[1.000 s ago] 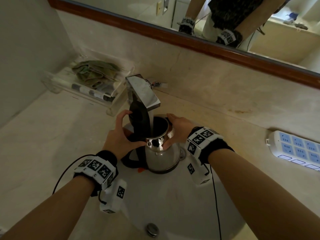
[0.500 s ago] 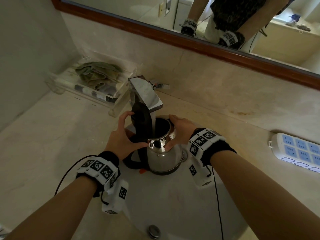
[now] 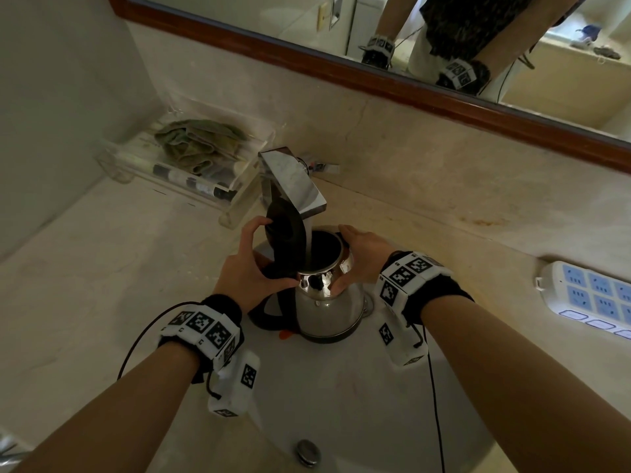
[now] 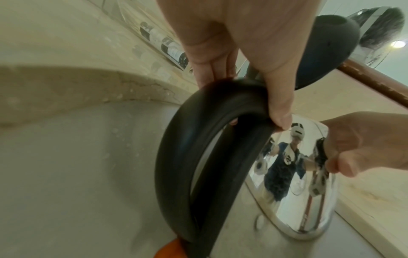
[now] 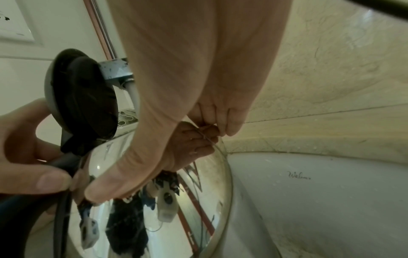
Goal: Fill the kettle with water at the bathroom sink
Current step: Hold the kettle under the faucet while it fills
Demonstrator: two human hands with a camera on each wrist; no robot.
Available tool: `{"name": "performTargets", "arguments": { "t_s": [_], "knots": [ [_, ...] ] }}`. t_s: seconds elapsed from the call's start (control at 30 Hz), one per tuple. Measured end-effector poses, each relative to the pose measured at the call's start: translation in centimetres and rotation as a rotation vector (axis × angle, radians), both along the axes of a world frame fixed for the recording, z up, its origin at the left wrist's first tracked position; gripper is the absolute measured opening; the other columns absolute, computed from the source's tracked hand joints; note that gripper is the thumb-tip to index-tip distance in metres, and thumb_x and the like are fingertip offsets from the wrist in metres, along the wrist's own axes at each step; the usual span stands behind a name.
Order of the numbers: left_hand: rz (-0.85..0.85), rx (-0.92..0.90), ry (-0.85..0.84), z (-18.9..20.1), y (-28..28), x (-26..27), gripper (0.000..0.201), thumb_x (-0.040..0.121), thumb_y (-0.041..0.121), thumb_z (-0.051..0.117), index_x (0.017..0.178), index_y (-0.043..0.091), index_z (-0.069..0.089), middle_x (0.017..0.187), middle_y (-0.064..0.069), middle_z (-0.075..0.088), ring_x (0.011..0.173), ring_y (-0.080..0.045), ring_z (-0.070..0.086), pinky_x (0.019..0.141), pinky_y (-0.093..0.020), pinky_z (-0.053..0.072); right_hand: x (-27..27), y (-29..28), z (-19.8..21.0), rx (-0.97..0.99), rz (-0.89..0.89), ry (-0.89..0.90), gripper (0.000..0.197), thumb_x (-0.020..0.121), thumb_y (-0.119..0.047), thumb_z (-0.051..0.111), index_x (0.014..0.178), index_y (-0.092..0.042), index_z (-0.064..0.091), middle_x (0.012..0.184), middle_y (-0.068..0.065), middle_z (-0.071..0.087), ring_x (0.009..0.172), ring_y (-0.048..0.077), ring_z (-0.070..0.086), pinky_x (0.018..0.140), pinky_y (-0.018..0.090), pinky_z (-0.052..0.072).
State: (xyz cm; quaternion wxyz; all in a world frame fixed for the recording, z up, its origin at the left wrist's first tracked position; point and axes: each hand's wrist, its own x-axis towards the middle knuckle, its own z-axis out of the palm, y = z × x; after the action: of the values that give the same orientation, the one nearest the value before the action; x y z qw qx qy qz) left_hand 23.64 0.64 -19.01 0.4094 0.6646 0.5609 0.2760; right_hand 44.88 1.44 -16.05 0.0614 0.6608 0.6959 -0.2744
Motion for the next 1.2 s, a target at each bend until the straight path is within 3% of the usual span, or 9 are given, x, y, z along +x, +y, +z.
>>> {"name": "performTargets", "arguments": {
  "t_s": [0.27,0.6,0.87,1.2],
  "knots": [
    [0.001,-0.002,-0.007,-0.17,0.04,-0.07,0.096,0.058,0.014,0.086,0.127,0.038,0.024,0.077,-0.009,0.068,0.073,-0.018,0.065,0.062,-0.018,0.046,-0.08,0.07,0.02,-0.006,-0.004,0.0,0.113,0.059,-0.044,0.084,0.147,-0.009,0.021,0.148,0.007,0.037,0.133,0.027,0.04,0.109,0.034,0.035],
    [0.012,-0.009,-0.012,-0.34,0.0,-0.23,0.096,0.058,0.016,0.086,0.125,0.041,0.022,0.076,-0.007,0.067,0.072,-0.015,0.064,0.063,-0.02,0.046,-0.19,0.2,0.06,0.002,0.005,0.006,0.11,0.056,-0.045,0.085,0.142,-0.009,0.028,0.14,0.007,0.045,0.124,0.027,0.049,0.1,0.033,0.042],
    [0.01,-0.007,-0.016,-0.35,-0.02,-0.28,0.096,0.058,0.016,0.086,0.126,0.039,0.022,0.071,-0.004,0.064,0.069,-0.016,0.064,0.065,-0.024,0.048,-0.23,0.3,0.1,-0.012,0.021,-0.026,0.119,0.059,-0.046,0.083,0.149,-0.009,0.015,0.152,0.008,0.031,0.136,0.027,0.037,0.111,0.035,0.033],
    [-0.012,-0.002,-0.005,0.01,-0.13,0.04,0.096,0.06,0.014,0.085,0.128,0.038,0.021,0.076,-0.01,0.066,0.071,-0.019,0.065,0.067,-0.027,0.051,0.11,0.32,-0.21,-0.038,0.007,-0.03,0.121,0.058,-0.046,0.084,0.15,-0.01,0.013,0.153,0.007,0.029,0.138,0.026,0.035,0.113,0.035,0.032]
  ]
}}
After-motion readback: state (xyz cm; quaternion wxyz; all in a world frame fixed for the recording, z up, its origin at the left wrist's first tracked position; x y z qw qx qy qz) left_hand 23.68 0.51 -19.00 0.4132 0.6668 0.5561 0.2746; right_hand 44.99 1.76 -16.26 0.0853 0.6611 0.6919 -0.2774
